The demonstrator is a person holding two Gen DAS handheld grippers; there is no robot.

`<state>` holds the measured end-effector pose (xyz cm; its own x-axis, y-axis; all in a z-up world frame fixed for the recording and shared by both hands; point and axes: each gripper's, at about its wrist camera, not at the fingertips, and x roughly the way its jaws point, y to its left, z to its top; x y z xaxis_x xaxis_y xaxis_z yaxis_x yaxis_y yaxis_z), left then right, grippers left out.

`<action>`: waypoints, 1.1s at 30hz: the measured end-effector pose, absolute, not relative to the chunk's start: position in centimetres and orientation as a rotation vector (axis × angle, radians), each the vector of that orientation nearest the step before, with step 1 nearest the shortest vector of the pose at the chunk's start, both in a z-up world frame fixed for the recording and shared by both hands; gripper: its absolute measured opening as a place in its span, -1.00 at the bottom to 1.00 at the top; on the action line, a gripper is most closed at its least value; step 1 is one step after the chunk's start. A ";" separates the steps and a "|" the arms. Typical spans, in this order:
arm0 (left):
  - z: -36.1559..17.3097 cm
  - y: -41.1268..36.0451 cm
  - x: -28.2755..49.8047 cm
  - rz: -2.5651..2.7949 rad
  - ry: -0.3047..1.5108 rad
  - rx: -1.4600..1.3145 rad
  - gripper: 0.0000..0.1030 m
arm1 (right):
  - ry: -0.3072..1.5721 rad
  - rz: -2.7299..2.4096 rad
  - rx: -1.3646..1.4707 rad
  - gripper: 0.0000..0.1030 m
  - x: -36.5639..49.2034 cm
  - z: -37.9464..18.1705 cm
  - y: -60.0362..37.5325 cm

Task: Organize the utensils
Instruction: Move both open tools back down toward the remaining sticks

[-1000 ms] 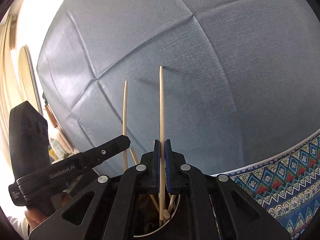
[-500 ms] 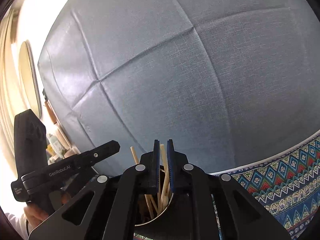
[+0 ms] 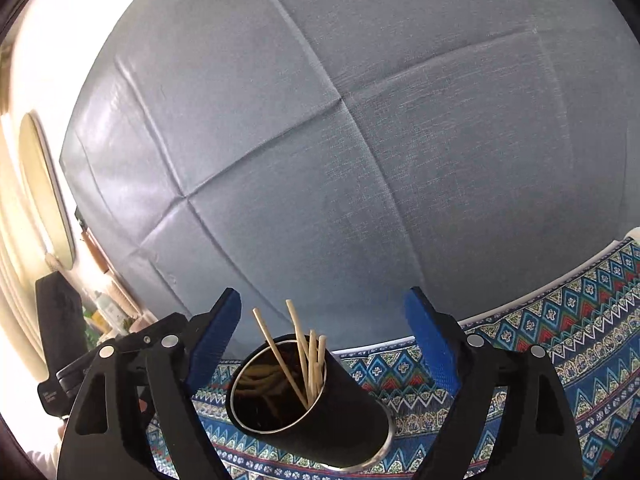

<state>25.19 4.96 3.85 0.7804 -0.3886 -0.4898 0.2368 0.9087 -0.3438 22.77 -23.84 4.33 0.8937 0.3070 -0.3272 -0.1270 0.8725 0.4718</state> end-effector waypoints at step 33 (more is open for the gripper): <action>-7.4 4.9 18.0 -0.244 1.101 -0.181 0.89 | 0.966 0.219 0.202 0.72 14.7 -5.6 -20.5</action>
<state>17.97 4.86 -7.40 0.4302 -0.2836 -0.8570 0.1055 0.9586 -0.2643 14.67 -20.46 -5.59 0.5497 0.2733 -0.7894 -0.0939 0.9592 0.2668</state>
